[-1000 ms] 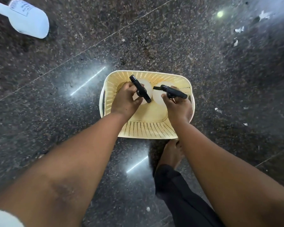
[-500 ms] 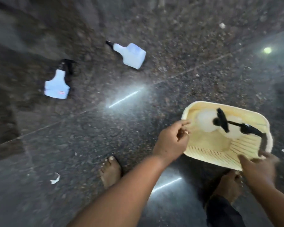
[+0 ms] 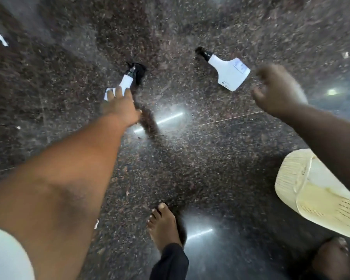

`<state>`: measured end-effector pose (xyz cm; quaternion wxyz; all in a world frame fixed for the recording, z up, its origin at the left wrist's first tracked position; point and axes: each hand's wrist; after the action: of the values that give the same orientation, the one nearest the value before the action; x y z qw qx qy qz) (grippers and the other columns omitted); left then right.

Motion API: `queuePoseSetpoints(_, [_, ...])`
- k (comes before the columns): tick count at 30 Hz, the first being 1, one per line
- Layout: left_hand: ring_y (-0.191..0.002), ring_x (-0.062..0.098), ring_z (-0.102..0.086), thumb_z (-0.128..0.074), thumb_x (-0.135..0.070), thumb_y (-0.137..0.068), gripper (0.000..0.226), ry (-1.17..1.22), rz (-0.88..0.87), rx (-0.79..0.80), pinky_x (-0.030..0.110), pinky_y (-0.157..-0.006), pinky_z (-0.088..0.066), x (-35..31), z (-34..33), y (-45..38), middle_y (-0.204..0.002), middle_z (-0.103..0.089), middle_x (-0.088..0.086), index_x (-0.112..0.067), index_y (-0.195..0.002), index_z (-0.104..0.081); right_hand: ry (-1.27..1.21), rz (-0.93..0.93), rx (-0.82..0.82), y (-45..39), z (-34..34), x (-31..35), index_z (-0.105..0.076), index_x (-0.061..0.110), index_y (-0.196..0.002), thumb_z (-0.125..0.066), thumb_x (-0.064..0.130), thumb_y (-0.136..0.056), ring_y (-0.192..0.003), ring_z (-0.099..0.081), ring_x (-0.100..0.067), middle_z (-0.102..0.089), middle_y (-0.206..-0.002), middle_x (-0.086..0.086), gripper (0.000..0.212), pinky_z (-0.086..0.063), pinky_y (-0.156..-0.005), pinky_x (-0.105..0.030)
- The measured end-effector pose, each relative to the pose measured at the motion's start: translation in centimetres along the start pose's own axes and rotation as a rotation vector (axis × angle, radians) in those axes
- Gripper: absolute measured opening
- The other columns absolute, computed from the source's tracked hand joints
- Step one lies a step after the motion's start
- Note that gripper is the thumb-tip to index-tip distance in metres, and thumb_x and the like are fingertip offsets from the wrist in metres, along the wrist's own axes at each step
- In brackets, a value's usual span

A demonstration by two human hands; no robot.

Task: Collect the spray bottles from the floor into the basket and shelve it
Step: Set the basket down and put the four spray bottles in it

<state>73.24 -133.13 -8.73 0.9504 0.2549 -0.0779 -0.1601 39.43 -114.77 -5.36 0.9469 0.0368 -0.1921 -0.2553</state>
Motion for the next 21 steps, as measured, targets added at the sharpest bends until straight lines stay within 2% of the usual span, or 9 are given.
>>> queuePoseSetpoints(1, [-0.142,0.04,-0.015,-0.06,-0.047,-0.083,0.083,-0.02,-0.019,-0.006,0.055,-0.11,-0.026,0.4,-0.3,-1.0,-0.157,-0.018,0.014,-0.012,-0.146,-0.02,0.05,0.028,0.12,-2.4,-0.8,1.9,-0.051,0.014,-0.121,-0.057,0.029,-0.083,-0.111,-0.054,-0.035,-0.054,-0.119,-0.016,0.041,-0.045,-0.091,-0.041])
queuePoseSetpoints(4, [-0.146,0.041,-0.007,-0.062,-0.047,-0.083,0.093,-0.039,-0.016,-0.019,0.055,-0.115,-0.015,0.9,-0.8,-3.2,-0.161,-0.006,0.016,-0.013,-0.15,-0.007,0.201,0.07,0.207,-6.9,-4.5,4.4,-0.043,0.012,-0.134,-0.063,0.03,-0.082,-0.124,-0.046,-0.039,-0.046,-0.133,-0.02,0.058,-0.04,-0.101,-0.047])
queuePoseSetpoints(8, [-0.146,0.041,-0.005,-0.063,-0.049,-0.082,0.098,-0.051,-0.013,-0.005,0.057,-0.115,-0.013,1.9,-2.2,-5.5,-0.161,-0.004,0.016,-0.013,-0.151,-0.002,0.316,-0.011,0.265,-10.7,-7.7,5.7,-0.03,0.01,-0.143,-0.066,0.039,-0.081,-0.143,-0.024,-0.035,-0.028,-0.153,-0.018,0.078,-0.027,-0.113,-0.049])
queuePoseSetpoints(10, [-0.146,0.041,-0.008,-0.063,-0.052,-0.081,0.101,-0.049,-0.016,-0.005,0.058,-0.115,-0.013,2.1,-2.7,-6.6,-0.16,-0.011,0.018,-0.011,-0.15,-0.003,0.371,-0.044,0.333,-11.4,-9.1,5.4,-0.021,0.011,-0.148,-0.064,0.039,-0.083,-0.147,-0.012,-0.034,-0.015,-0.159,-0.016,0.083,-0.018,-0.117,-0.05])
queuePoseSetpoints(12, [-0.144,0.041,-0.015,-0.062,-0.054,-0.08,0.1,0.002,-0.002,-0.004,0.057,-0.114,-0.015,1.9,-3.0,-7.7,-0.157,-0.021,0.021,-0.009,-0.15,-0.007,0.447,-0.042,0.361,-11.6,-10.1,5.2,-0.016,0.012,-0.15,-0.064,0.044,-0.08,-0.147,-0.014,-0.033,-0.018,-0.159,-0.015,0.091,-0.016,-0.115,-0.052])
queuePoseSetpoints(16, [-0.14,0.041,-0.024,-0.06,-0.052,-0.082,0.087,0.158,0.054,-0.045,0.054,-0.112,-0.02,1.2,-3.3,-9.3,-0.151,-0.029,0.022,-0.007,-0.146,-0.022,0.582,-0.036,0.298,-11.9,-11.6,6.1,-0.006,0.01,-0.153,-0.06,0.049,-0.08,-0.142,-0.024,-0.035,-0.034,-0.151,-0.017,0.099,-0.015,-0.111,-0.055])
queuePoseSetpoints(18, [-0.137,0.042,-0.026,-0.06,-0.048,-0.084,0.073,0.104,0.044,-0.066,0.054,-0.11,-0.023,0.8,-3.6,-9.1,-0.148,-0.033,0.023,-0.007,-0.139,-0.034,0.619,-0.086,0.352,-11.4,-12.2,6.9,-0.025,0.009,-0.149,-0.057,0.054,-0.081,-0.138,-0.029,-0.037,-0.04,-0.146,-0.019,0.087,-0.014,-0.111,-0.054])
queuePoseSetpoints(20, [-0.133,0.041,-0.029,-0.061,-0.043,-0.085,0.06,0.005,0.016,-0.042,0.053,-0.107,-0.025,0.1,-4.1,-8.2,-0.144,-0.035,0.022,-0.011,-0.132,-0.044,0.735,-0.033,0.383,-10.4,-12.8,7.6,-0.054,0.015,-0.131,-0.056,0.049,-0.081,-0.131,-0.036,-0.034,-0.049,-0.137,-0.016,0.061,-0.02,-0.108,-0.051])
queuePoseSetpoints(21, [-0.13,0.04,-0.031,-0.061,-0.04,-0.084,0.054,-0.042,0.008,-0.033,0.051,-0.104,-0.027,-0.3,-4.4,-7.6,-0.141,-0.037,0.021,-0.014,-0.129,-0.048,0.766,0.008,0.377,-9.7,-13.2,8.0,-0.058,0.017,-0.126,-0.055,0.045,-0.081,-0.128,-0.039,-0.033,-0.052,-0.133,-0.014,0.052,-0.024,-0.105,-0.048])
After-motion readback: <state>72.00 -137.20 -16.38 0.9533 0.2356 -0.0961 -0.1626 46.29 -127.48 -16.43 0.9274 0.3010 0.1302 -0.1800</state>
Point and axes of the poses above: each hand's wrist, its own y-axis away from the middle knuckle, its own z-axis out of the back of the hand, x = y × z
